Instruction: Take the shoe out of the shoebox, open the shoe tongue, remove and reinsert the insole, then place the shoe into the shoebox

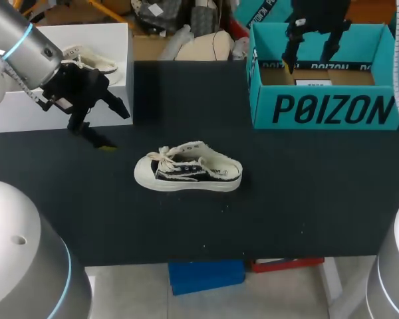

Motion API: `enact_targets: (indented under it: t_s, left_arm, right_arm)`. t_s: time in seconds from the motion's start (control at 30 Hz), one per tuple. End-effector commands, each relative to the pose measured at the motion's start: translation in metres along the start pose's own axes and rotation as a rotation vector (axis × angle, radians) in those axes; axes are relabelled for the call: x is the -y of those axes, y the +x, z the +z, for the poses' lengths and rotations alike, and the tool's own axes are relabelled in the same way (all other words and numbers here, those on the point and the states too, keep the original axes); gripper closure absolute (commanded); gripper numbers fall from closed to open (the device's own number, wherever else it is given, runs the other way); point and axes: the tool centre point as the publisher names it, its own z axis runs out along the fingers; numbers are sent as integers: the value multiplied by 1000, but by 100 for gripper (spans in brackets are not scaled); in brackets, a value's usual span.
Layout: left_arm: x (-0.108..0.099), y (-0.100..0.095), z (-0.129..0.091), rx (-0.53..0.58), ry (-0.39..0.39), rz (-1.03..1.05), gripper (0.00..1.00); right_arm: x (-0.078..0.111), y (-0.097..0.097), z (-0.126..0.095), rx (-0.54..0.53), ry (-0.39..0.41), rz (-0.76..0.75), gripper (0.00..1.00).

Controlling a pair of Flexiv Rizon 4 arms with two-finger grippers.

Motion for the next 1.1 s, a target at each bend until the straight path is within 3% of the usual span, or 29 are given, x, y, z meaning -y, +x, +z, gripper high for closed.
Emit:
enact_targets:
  t_s: [0.03,0.33,0.5,0.67,1.1]
  left_arm:
    - [0,0,1,3,0,2,0]
    - [0,0,1,3,0,2,0]
    - [0,0,1,3,0,2,0]
    - [0,0,1,3,0,2,0]
    - [0,0,1,3,0,2,0]
  right_arm:
    - [29,29,7,-32,-202,-661,0]
    - [29,29,7,-32,-202,-661,0]
    - [11,85,13,-75,-230,-1017,0]
    - [24,132,37,24,-267,-1297,0]
    - [24,132,37,24,-267,-1297,0]
